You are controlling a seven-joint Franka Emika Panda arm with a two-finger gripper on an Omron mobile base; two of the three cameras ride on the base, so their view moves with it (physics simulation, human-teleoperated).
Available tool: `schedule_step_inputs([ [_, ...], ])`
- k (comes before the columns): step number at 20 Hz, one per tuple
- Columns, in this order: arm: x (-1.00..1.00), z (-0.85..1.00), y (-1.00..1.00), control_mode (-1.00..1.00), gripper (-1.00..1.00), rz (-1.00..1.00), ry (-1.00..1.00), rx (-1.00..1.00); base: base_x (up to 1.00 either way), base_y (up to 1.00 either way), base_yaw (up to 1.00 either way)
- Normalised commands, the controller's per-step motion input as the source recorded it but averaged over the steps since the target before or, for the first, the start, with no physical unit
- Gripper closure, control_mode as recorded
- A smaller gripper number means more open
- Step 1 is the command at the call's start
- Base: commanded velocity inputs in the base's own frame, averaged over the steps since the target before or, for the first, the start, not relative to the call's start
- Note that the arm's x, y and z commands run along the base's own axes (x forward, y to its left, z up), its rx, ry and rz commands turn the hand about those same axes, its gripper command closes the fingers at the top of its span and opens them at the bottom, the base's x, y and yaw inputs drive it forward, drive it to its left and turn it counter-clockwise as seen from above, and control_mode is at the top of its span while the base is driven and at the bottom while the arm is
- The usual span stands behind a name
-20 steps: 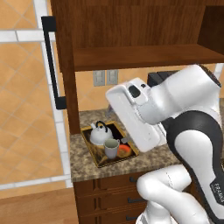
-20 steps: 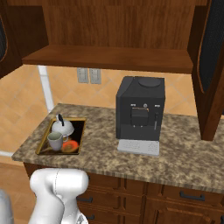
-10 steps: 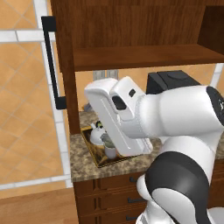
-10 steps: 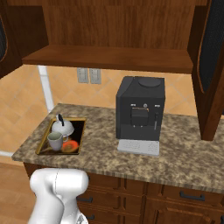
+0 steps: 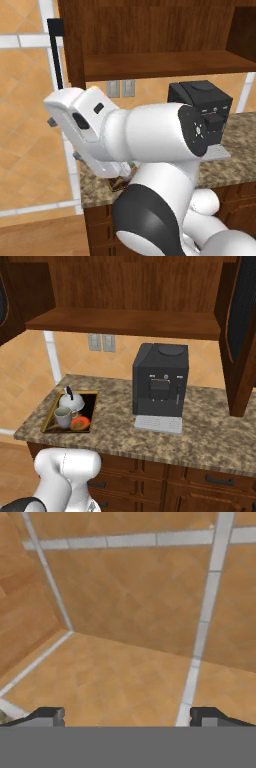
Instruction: Pick the kettle from the counter and place it on the tray. Then pick the mug from the cabinet and place it on the tray. Then close the cabinet doors.
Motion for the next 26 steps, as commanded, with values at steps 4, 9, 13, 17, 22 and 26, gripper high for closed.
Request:
schedule_step_inputs([
  [4, 0.46, 0.07, 0.42, -1.0, -1.0, 0.0, -0.01, 0.02, 0.0, 0.0, 0.0],
  [9, 0.62, 0.0, -0.04, -1.0, -1.0, -0.05, 0.0, 0.0, 0.0, 0.0, 0.0],
  [13, 0.37, 0.0, -0.42, -1.0, -1.0, -0.24, 0.0, 0.0, 0.0, 0.0, 0.0],
  [17, 0.49, 0.0, -0.32, -1.0, -1.0, -0.28, 0.0, 0.0, 0.0, 0.0, 0.0],
  [22, 0.55, 0.02, -0.55, -1.0, -1.0, -0.27, 0.05, 0.0, 0.0, 0.0, 0.0],
  [26, 0.5, 0.0, -0.74, -1.0, -1.0, -0.17, 0.12, 0.0, 0.0, 0.0, 0.0],
])
